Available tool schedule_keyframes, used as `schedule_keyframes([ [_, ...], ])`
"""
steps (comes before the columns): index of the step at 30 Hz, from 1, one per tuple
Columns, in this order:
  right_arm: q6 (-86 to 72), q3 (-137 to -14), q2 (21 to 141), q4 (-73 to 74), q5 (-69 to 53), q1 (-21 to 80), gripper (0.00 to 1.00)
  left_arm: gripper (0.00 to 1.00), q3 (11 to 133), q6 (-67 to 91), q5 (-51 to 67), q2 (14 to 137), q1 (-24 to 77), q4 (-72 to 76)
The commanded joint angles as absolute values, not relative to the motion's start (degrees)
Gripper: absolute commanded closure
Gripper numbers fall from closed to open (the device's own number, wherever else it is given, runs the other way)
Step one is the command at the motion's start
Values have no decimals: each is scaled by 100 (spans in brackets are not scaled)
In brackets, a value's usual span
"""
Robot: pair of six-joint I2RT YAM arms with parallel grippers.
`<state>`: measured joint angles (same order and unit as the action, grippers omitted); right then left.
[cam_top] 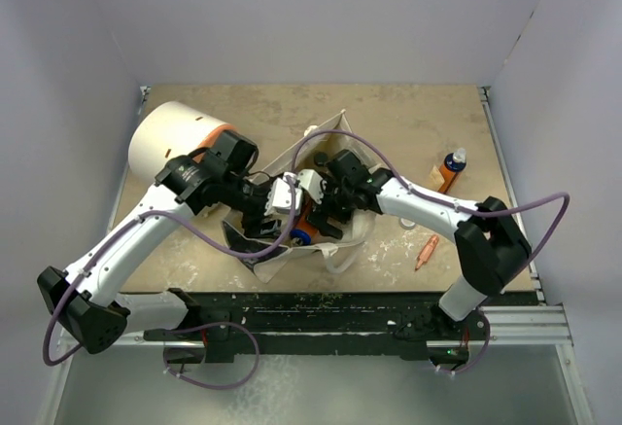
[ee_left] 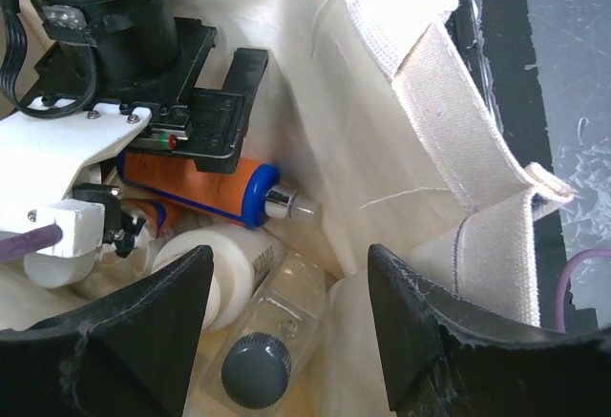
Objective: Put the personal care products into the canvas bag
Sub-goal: Adjust the care product in the canvas bag.
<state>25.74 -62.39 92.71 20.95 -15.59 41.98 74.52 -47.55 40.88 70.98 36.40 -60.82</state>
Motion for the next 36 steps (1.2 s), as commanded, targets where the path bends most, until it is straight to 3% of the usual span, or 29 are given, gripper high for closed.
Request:
schedule_keyframes([
  [1,2355,-6610,9412,1986,-1389,4190,14,30,7566,-4811,3963,6817,3515,-6143],
  [5,2408,-6870,9455,2190,-1683,4184,40,30,7531,-4819,3862,6715,3444,-6151],
  [7,2462,-7003,9406,2422,-1888,4189,64,30,7543,-4809,3812,6661,3411,-6159],
  [10,2519,-7180,9274,2667,-2107,4191,92,30,7582,-4797,3741,6588,3366,-6174],
  [12,2555,-7311,9176,2777,-2211,4191,100,30,7606,-4790,3697,6549,3345,-6195],
  [30,2859,-8781,8668,3519,-2304,3975,100,31,8271,-4771,3532,6544,3238,-6434],
  [36,2771,-8921,8429,3555,-1873,3955,63,27,9244,-4576,3558,6929,3200,-6777],
])
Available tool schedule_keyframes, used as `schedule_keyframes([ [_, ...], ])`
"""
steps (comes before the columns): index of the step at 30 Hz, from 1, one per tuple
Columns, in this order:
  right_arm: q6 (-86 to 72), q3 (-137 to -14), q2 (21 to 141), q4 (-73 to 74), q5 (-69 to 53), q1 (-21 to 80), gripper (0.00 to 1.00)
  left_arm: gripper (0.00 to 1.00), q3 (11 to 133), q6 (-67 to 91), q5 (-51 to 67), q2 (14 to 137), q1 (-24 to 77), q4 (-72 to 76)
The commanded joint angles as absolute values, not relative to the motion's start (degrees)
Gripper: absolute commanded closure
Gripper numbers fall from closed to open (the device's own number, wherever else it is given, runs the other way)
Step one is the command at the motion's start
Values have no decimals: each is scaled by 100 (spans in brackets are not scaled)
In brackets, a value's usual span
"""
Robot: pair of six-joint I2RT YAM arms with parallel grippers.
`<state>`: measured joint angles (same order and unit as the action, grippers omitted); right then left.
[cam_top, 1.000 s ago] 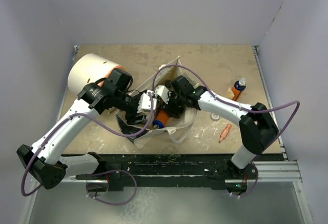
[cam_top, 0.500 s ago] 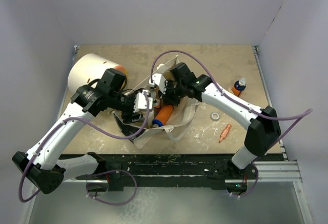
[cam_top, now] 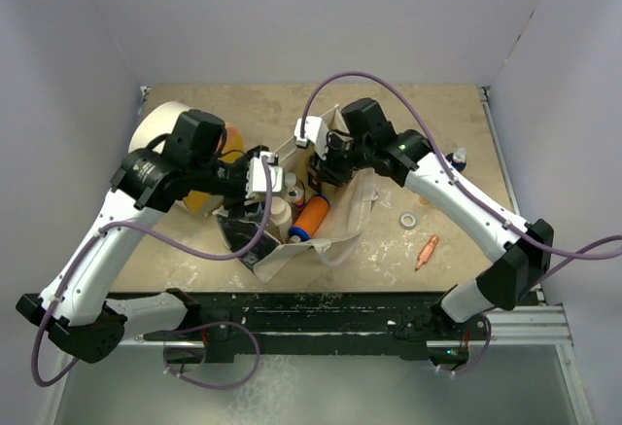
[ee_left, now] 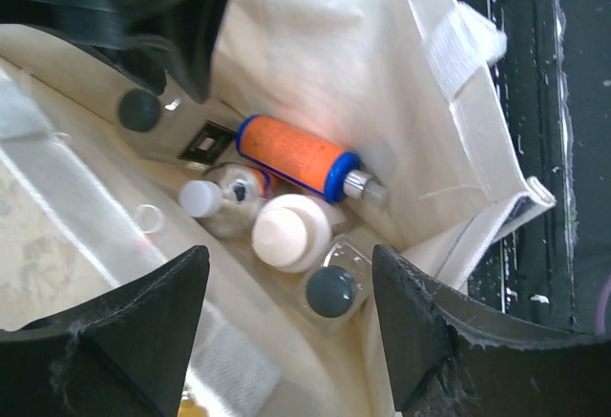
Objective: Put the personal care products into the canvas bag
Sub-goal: Adjust the care product in the canvas bag.
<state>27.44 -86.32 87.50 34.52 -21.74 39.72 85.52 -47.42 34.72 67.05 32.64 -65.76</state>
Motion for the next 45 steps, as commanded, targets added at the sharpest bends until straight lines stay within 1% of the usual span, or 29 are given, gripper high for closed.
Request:
schedule_keyframes([
  [1,2790,-8925,8421,3567,-1769,3963,59,27,9379,-4559,3562,6995,3199,-6771],
  [4,2846,-9076,8501,3750,-1531,3946,48,26,9810,-4535,3366,7167,3199,-6653],
  [7,3041,-9211,8638,4155,-1578,3914,39,25,10195,-4387,3015,7362,3169,-6357],
  [8,3148,-9203,8678,4290,-1563,3911,36,25,10231,-4307,2961,7446,3135,-6307],
  [10,3377,-9235,8726,4624,-1541,3903,34,25,10207,-4136,2909,7577,3035,-6237],
  [14,3454,-9290,8596,4889,-1696,3894,32,24,9838,-3750,3029,7591,2650,-5970],
  [17,3319,-9392,8491,5086,-2109,3893,32,21,9425,-3512,3377,7320,2408,-5800],
  [19,2903,-9286,8347,4817,-2234,3892,31,19,9191,-3914,3732,7048,2407,-5770],
  [22,2795,-9036,8150,4485,-2370,3899,29,18,9210,-4094,3952,6849,2408,-5785],
  [24,2443,-8790,8068,4212,-2412,3896,29,21,9499,-4324,4270,6968,2459,-6246],
  [26,2238,-8583,8064,3998,-2303,3894,28,25,9700,-4417,4314,7138,2726,-6757],
  [28,2011,-8413,8091,3879,-2317,3892,28,26,9774,-4396,4154,7222,3191,-7040],
  [31,1934,-8126,8097,3548,-2296,3894,28,28,9577,-4484,4101,7255,3837,-7117],
  [32,1869,-8031,8081,3424,-2295,3889,28,29,9571,-4490,4137,7303,3910,-7144],
  [37,1629,-7589,8000,2959,-2334,3868,29,36,9669,-4684,4369,7801,4708,-7412],
  [45,1625,-7347,8241,2878,-2725,3479,31,44,9426,-4724,4630,8103,5487,-7565],
])
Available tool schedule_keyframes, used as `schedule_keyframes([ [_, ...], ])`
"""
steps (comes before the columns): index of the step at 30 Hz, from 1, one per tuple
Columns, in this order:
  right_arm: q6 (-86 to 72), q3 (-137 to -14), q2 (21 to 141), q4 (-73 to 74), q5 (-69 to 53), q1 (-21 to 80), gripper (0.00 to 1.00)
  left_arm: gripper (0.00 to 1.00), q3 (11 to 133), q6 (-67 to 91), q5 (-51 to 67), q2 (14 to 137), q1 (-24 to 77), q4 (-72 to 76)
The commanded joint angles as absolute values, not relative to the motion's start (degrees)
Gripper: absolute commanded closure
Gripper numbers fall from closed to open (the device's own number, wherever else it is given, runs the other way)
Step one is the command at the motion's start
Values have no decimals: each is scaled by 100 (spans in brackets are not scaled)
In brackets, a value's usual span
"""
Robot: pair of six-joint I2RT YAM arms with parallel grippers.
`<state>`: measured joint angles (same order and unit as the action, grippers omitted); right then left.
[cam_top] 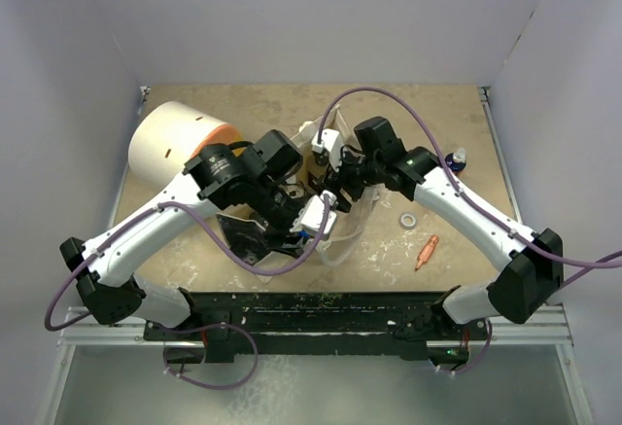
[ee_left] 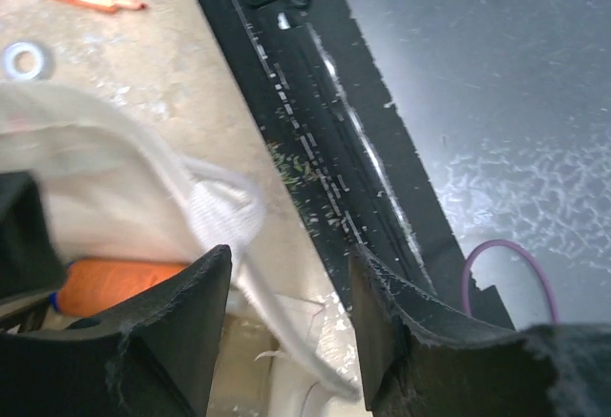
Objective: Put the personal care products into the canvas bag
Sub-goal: Adjust the care product in the canvas bag.
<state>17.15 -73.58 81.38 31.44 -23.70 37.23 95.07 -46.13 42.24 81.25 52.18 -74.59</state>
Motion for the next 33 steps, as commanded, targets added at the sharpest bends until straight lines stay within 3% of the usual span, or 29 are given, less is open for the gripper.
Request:
schedule_keyframes([
  [1,1626,-7360,8308,2927,-2788,3401,31,45,9374,-4728,4646,8130,5577,-7553],
  [14,1761,-6749,8409,2700,-2967,3290,31,54,8727,-4615,4597,8112,6126,-7426],
  [27,1808,-7142,8211,3244,-3516,3295,32,35,10016,-3966,2801,7985,6117,-6872],
  [33,1650,-7391,8183,3320,-3586,3291,32,29,9588,-4103,2551,7970,6117,-7181],
])
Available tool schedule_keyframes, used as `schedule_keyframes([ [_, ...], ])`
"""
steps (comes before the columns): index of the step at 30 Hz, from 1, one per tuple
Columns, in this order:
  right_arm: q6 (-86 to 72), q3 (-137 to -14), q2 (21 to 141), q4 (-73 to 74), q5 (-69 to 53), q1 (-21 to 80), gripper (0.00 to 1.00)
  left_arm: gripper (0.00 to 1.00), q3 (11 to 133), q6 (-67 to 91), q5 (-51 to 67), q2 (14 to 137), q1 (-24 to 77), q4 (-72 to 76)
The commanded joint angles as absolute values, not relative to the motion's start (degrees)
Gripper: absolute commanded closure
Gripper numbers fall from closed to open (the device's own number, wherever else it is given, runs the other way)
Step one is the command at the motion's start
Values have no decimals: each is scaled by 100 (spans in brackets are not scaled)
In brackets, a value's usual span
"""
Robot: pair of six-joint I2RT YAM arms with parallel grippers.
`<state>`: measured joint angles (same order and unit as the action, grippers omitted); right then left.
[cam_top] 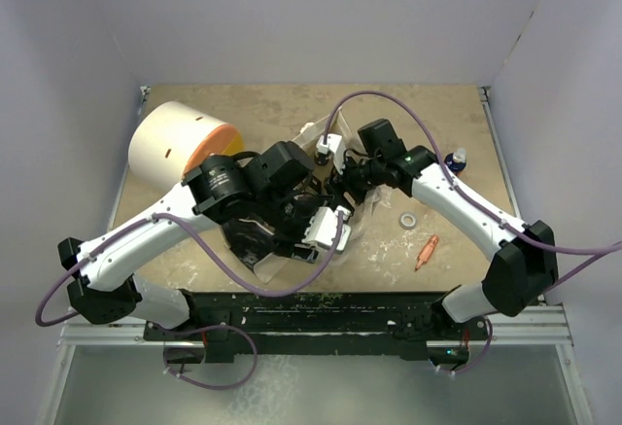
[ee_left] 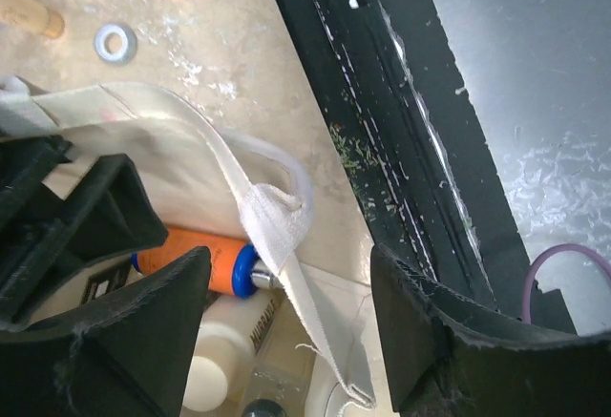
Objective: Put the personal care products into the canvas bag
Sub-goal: Adjust the care product in the canvas bag.
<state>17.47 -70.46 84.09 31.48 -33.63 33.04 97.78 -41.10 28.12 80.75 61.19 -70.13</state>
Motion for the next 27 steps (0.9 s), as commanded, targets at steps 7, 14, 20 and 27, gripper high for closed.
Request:
schedule_keyframes([
  [7,1655,-7346,8128,3208,-3648,3282,33,43,9120,-4429,2784,8079,6116,-7655],
  [14,1672,-7362,8488,3161,-3264,3276,35,65,8659,-5132,3305,8024,6126,-7882],
  [20,1928,-7248,8645,3137,-2996,3270,36,75,8179,-5324,3495,8014,6121,-7697],
  [27,1805,-6900,8656,2573,-2889,3323,32,76,7976,-5089,3468,7961,6125,-7350],
])
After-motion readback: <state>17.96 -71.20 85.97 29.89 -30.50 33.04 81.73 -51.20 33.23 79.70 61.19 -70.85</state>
